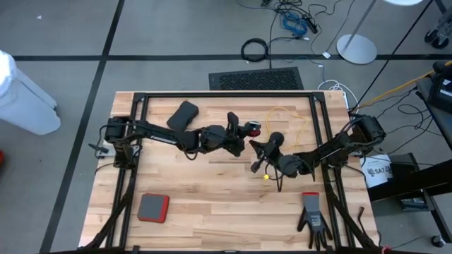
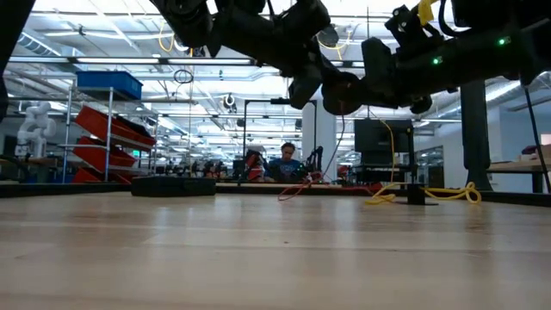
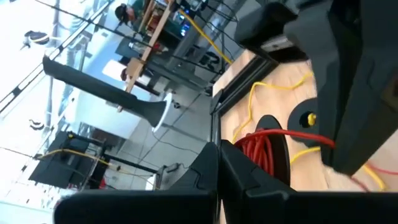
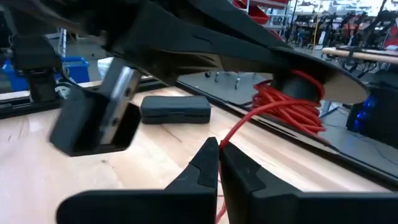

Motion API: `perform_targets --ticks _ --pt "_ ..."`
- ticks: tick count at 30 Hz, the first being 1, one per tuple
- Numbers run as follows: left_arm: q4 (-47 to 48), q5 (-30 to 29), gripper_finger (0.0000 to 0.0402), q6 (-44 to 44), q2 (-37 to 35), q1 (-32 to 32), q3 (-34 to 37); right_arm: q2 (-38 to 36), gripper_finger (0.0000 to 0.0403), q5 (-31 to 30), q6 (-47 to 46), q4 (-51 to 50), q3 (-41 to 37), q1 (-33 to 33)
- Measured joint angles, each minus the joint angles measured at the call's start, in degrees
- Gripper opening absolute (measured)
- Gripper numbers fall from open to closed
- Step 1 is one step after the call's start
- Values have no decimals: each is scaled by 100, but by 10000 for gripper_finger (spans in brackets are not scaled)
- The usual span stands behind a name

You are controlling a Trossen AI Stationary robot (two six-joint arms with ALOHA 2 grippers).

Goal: Coil cords
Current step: Coil the red wire onto the black spool

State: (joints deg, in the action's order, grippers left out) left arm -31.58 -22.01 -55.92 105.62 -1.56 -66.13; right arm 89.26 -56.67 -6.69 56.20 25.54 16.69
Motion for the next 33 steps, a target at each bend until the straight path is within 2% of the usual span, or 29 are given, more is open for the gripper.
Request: perform_targets --ticks 5,11,16,22,28,33 --pt "-170 -2 1 387 2 -27 0 2 2 -22 292 315 0 -19" --pt "-888 10 1 635 4 -33 0 -1 3 2 1300 1106 126 -55" --pt "-1329 78 1 975 4 -38 0 -1 3 6 1968 1114 428 -130" --pt "-1644 321 1 1589 4 -61 0 2 3 11 2197 1050 439 -316" --pt "-1782 965 1 2422 -32 -202 0 -1 4 -35 2569 1060 442 -293" --pt "-1345 1632 1 3223 -263 -417 2 -1 4 -45 2762 1056 442 -285"
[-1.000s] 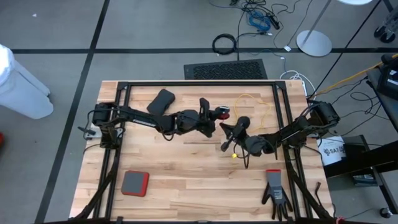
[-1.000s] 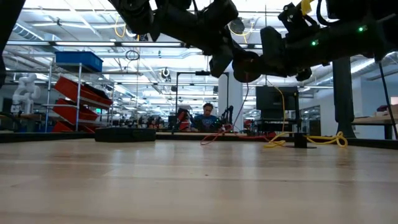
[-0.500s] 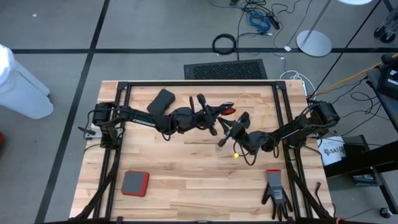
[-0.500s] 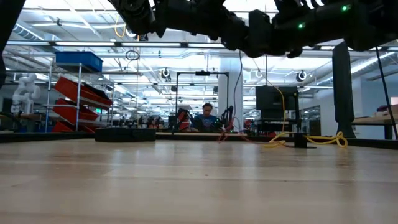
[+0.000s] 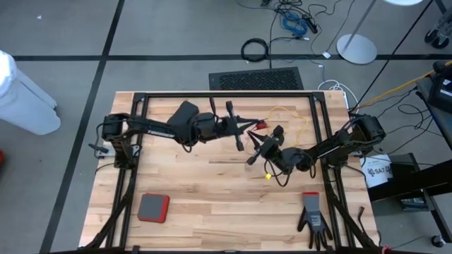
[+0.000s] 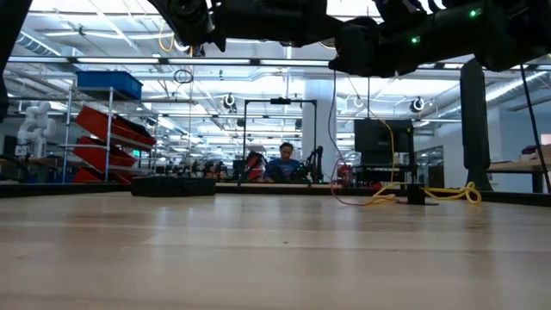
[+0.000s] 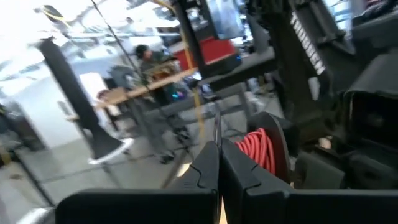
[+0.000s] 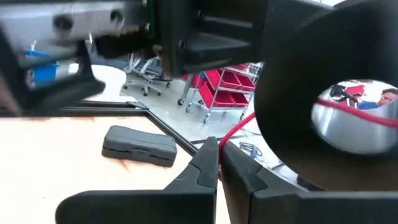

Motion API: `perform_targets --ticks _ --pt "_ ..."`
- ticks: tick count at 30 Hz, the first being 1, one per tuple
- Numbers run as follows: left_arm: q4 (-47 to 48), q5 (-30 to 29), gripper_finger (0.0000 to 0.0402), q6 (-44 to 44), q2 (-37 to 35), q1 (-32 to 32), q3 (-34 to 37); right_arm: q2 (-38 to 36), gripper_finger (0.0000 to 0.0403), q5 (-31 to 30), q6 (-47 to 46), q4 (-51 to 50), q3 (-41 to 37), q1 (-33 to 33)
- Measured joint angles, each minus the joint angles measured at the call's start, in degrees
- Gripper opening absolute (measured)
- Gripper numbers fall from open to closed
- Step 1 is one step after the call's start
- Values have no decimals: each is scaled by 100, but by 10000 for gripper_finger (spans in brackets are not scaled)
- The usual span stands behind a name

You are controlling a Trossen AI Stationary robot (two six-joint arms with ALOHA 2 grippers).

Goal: Coil cords
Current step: Coil the red wire onto the black spool

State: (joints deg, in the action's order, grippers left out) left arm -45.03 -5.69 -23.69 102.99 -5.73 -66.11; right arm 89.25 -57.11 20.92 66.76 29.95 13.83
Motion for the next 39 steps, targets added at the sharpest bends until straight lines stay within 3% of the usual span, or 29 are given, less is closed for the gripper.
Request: perform_targets --ticks 12,18,29,39 --pt "1512 2280 1 827 -950 -427 0 2 4 -110 142 -96 -173 57" --pt "2329 2957 1 838 -1384 -572 0 2 4 -111 -43 -545 -173 56" --pt "3664 3272 1 465 -2047 -593 0 4 4 -133 -698 -1496 -177 54" --pt "4331 3283 1 371 -2432 -593 -2 4 4 -139 -935 -1800 -179 54"
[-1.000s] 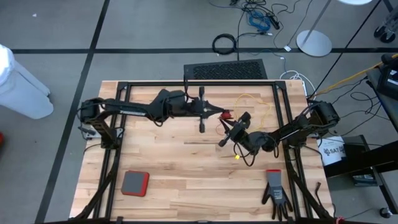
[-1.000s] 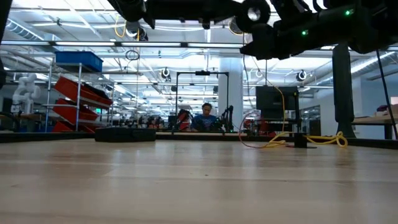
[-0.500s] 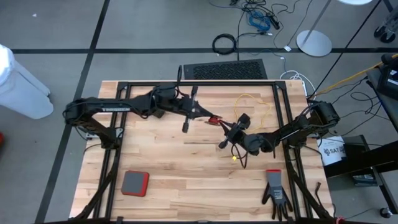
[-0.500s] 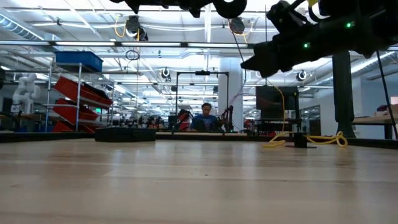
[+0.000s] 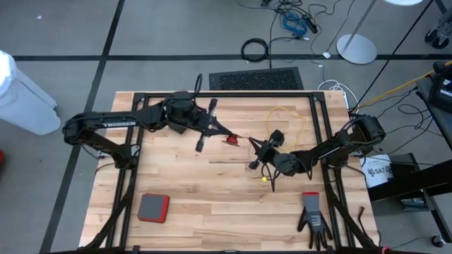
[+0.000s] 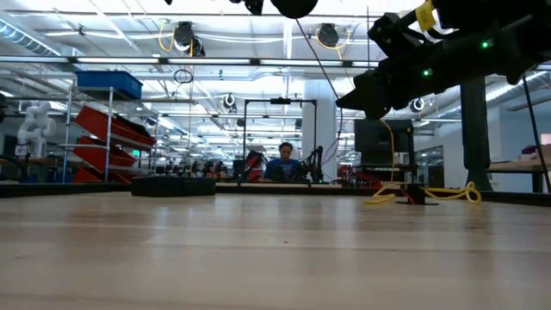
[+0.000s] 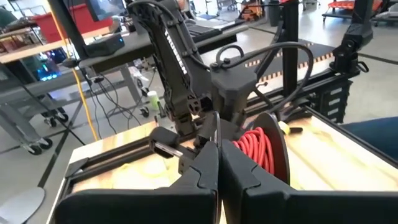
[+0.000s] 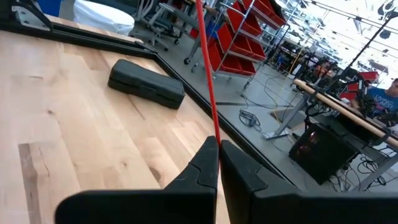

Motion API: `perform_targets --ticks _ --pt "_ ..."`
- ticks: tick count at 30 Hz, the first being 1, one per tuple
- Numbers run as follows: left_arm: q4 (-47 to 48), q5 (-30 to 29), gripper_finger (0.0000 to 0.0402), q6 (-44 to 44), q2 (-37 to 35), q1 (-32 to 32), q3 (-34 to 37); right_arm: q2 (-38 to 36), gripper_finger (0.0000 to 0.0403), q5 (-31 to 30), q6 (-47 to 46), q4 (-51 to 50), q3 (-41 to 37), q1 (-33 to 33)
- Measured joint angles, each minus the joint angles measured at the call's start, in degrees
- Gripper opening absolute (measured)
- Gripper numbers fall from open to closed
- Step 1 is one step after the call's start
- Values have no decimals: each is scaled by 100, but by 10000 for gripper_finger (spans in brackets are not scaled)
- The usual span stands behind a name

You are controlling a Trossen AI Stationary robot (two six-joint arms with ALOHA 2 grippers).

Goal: Coil cords
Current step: Coil the red wire onto the black spool

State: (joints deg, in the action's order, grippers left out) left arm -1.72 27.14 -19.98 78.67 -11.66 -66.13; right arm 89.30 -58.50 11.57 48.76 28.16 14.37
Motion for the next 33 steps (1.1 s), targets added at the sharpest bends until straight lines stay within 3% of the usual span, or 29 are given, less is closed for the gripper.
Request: perform_targets --ticks 12,20,25,28,33 --pt "1317 -48 1 -1103 -192 7 -9 4 2 2 -51 131 11 -4" --pt "2094 -1382 1 -2163 -38 31 -9 3 1 703 -158 838 48 -4" --pt "1837 -2590 1 -2543 330 151 -9 2 0 1228 -326 1051 136 -2" --pt "1429 -2908 1 -2602 643 208 -9 -2 0 1261 -320 950 287 33" --pt "844 -2913 1 -2706 940 284 -9 -4 0 1157 -237 484 530 115"
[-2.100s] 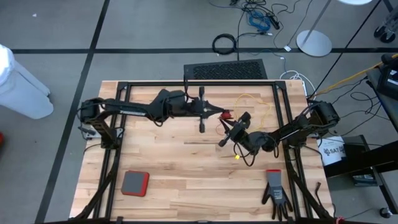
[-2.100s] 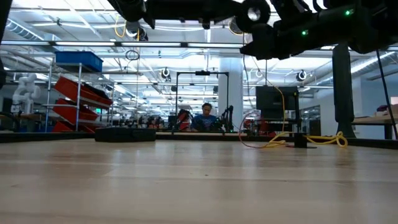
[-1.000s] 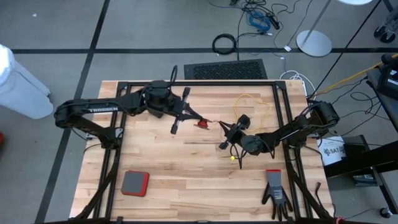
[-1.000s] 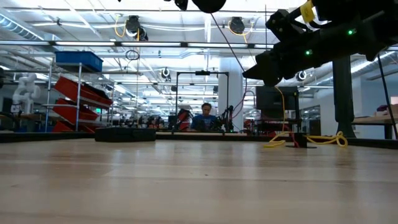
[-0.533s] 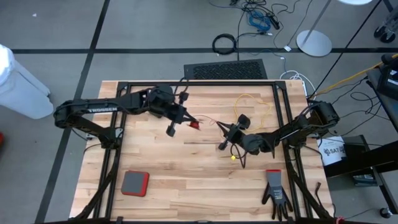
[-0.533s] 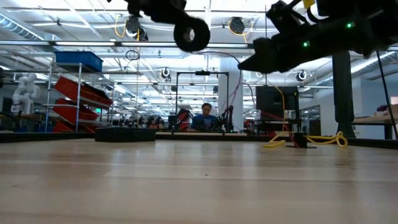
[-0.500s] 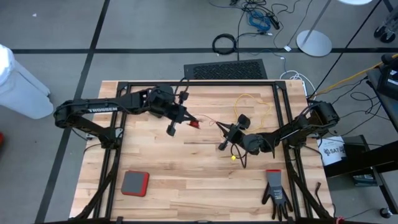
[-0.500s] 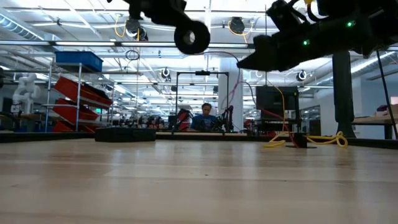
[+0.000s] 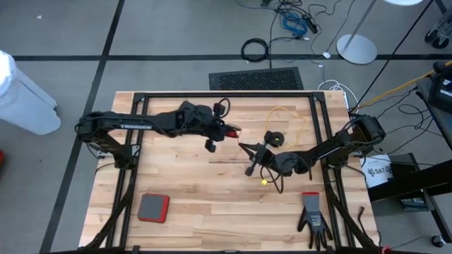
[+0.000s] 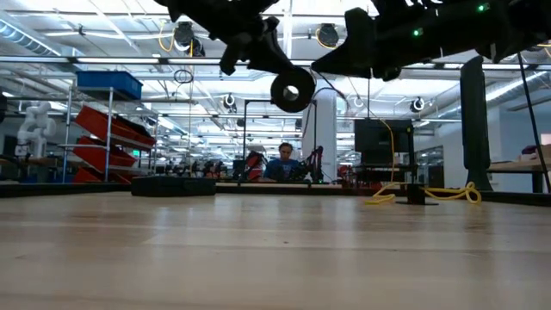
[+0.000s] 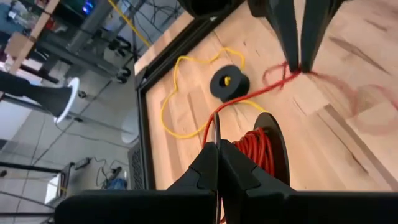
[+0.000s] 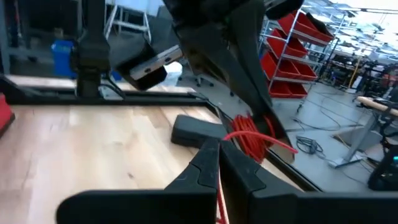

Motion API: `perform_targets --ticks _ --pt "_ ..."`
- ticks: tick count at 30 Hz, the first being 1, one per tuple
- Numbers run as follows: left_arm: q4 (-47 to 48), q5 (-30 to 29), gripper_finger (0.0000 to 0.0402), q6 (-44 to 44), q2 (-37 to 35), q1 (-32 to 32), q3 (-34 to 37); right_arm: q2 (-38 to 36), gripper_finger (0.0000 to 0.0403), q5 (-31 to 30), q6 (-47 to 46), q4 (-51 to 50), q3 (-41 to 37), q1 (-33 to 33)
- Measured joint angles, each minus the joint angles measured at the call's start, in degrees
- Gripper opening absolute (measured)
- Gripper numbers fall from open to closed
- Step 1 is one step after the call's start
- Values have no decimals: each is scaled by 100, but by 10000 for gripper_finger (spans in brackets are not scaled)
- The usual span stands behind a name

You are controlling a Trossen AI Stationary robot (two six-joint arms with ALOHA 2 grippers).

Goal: Coil cords
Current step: Coil the red wire onto the black spool

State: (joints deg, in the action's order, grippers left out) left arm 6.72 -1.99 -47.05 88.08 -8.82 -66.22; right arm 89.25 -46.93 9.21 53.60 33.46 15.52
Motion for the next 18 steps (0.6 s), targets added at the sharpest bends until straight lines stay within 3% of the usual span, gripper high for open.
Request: perform_targets --ticks 5,18 --pt "-42 131 1 15 -62 -4 2 0 0 -561 -91 -418 3 74" --pt "565 513 1 120 -767 -68 2 0 0 -722 -481 -845 3 257"
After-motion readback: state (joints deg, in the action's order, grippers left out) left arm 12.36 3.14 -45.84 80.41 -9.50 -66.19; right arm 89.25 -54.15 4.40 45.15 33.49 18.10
